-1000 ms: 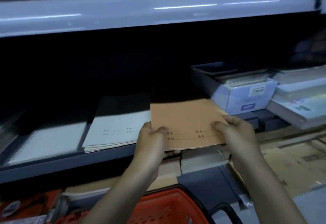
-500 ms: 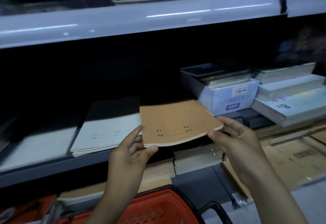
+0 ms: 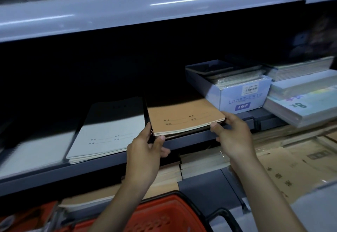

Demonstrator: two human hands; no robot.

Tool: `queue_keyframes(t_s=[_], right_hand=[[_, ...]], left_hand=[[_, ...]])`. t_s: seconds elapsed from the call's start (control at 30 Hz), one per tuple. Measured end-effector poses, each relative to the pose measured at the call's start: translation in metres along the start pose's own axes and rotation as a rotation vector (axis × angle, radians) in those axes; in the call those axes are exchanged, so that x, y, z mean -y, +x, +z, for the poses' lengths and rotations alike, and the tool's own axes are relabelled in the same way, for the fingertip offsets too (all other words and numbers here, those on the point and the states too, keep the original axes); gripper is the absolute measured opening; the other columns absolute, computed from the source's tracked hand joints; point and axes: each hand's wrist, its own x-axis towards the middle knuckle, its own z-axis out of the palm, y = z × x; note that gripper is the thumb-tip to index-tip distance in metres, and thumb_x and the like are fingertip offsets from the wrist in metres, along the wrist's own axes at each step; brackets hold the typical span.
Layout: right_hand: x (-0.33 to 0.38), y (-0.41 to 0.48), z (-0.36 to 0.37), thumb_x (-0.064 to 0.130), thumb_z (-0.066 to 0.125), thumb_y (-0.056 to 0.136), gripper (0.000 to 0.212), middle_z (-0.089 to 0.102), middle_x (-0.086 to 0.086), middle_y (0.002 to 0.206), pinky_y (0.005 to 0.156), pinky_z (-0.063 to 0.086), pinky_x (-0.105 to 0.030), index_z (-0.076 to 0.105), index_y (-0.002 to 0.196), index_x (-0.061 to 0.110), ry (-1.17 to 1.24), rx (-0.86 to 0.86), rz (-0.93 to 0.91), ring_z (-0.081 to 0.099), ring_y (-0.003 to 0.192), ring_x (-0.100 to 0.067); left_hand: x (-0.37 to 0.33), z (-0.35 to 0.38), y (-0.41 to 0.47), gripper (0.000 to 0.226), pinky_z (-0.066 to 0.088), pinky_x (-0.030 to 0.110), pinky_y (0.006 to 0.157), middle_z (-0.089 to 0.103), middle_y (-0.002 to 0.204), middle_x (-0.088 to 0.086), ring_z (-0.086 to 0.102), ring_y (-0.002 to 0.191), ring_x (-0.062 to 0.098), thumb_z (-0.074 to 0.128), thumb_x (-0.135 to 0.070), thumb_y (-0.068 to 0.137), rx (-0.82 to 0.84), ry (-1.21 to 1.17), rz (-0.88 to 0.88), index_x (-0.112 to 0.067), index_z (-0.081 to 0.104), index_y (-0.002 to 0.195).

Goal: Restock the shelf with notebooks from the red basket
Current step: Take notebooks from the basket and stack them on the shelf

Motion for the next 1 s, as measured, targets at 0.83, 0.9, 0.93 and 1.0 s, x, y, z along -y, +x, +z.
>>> queue_keyframes(t_s=[0.83, 0.9, 0.93, 1.0], right_hand=[[0.004, 0.000, 0.018, 0.029, 0.058, 0.095, 0.015, 0.069, 0.007, 0.096, 0.072, 0.052, -0.031, 0.062, 0.110, 0.026, -0.032, -0.158, 0.003, 0.069, 0.077, -0.021], [0.009, -0.006, 0.021, 0.034, 0.058, 0.094, 0.037, 0.061, -0.002, 0.121, 0.088, 0.049, -0.034, 0.055, 0.128, 0.020, -0.056, -0.189, 0.011, 0.064, 0.098, -0.024], [0.012, -0.012, 0.022, 0.034, 0.057, 0.095, 0.043, 0.053, -0.004, 0.130, 0.086, 0.044, -0.030, 0.050, 0.135, 0.018, -0.088, -0.212, 0.009, 0.058, 0.101, -0.021], [0.018, -0.029, 0.024, 0.030, 0.055, 0.097, 0.043, 0.043, -0.007, 0.135, 0.077, 0.035, -0.022, 0.044, 0.136, 0.018, -0.162, -0.241, -0.045, 0.049, 0.092, -0.016]], left_hand=[[0.003, 0.009, 0.002, 0.040, 0.060, 0.032, 0.073, 0.064, 0.070, -0.023, 0.068, 0.052, 0.005, 0.054, -0.026, 0.099, -0.135, 0.081, 0.064, -0.023, 0.054, 0.138], [-0.003, 0.005, -0.002, 0.036, 0.060, 0.032, 0.073, 0.062, 0.067, -0.028, 0.069, 0.055, 0.005, 0.054, -0.026, 0.099, -0.108, 0.067, 0.075, -0.025, 0.057, 0.135], [-0.007, 0.001, -0.007, 0.034, 0.060, 0.032, 0.073, 0.062, 0.067, -0.030, 0.069, 0.056, 0.005, 0.054, -0.027, 0.099, -0.101, 0.058, 0.084, -0.026, 0.057, 0.133], [-0.009, -0.013, -0.019, 0.035, 0.060, 0.033, 0.070, 0.064, 0.074, -0.030, 0.069, 0.060, 0.007, 0.054, -0.028, 0.099, -0.104, 0.054, 0.127, -0.026, 0.055, 0.134]])
